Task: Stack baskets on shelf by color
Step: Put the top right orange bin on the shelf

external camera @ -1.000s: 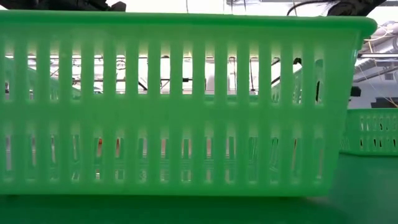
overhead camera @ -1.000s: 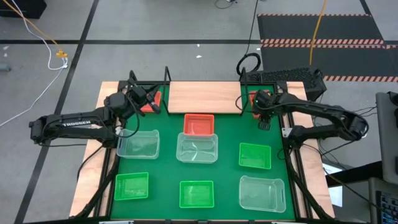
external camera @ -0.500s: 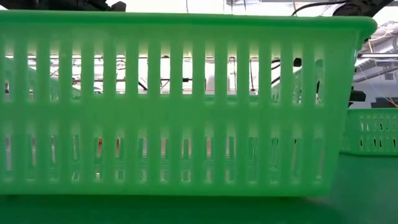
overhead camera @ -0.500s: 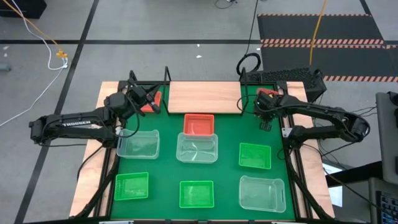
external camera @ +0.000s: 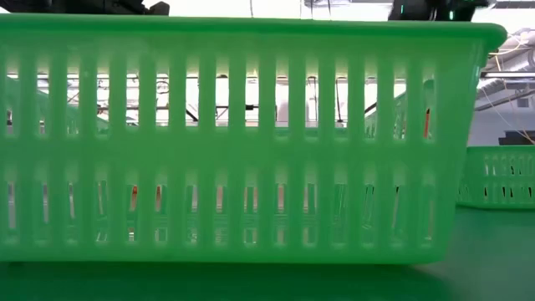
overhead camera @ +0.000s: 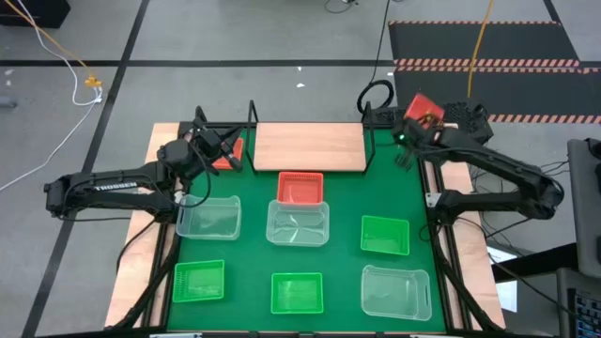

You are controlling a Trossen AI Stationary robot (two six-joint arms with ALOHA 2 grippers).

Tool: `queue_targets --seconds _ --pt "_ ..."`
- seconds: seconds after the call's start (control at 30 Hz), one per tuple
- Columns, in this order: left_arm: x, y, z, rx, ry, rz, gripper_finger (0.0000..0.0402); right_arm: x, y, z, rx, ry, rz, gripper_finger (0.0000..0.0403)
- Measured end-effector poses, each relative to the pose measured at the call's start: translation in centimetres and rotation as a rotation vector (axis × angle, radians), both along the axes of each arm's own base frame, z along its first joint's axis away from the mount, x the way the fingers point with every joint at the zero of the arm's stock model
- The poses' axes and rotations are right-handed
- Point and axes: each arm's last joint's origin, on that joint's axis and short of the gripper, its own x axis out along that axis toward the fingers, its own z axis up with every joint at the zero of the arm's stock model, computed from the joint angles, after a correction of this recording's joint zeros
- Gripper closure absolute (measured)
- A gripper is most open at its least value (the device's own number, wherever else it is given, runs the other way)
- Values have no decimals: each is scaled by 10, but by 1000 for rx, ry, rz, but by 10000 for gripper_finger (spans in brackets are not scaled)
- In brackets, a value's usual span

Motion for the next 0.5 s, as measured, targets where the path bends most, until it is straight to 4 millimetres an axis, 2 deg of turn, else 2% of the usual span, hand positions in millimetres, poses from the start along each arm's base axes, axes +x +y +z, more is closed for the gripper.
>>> queue_targets --seconds 0.13,0.27,0.37,0.5 --pt "0 0 1 2 -6 0 371 7 1 46 -135 -106 52 400" --pt "0 0 3 11 -30 0 371 32 3 72 -237 -240 155 401" --pt "0 0 4 13 -38 0 371 63 3 70 -256 -249 284 401" --pt "0 0 5 15 -46 0 371 111 5 42 -219 -132 424 401"
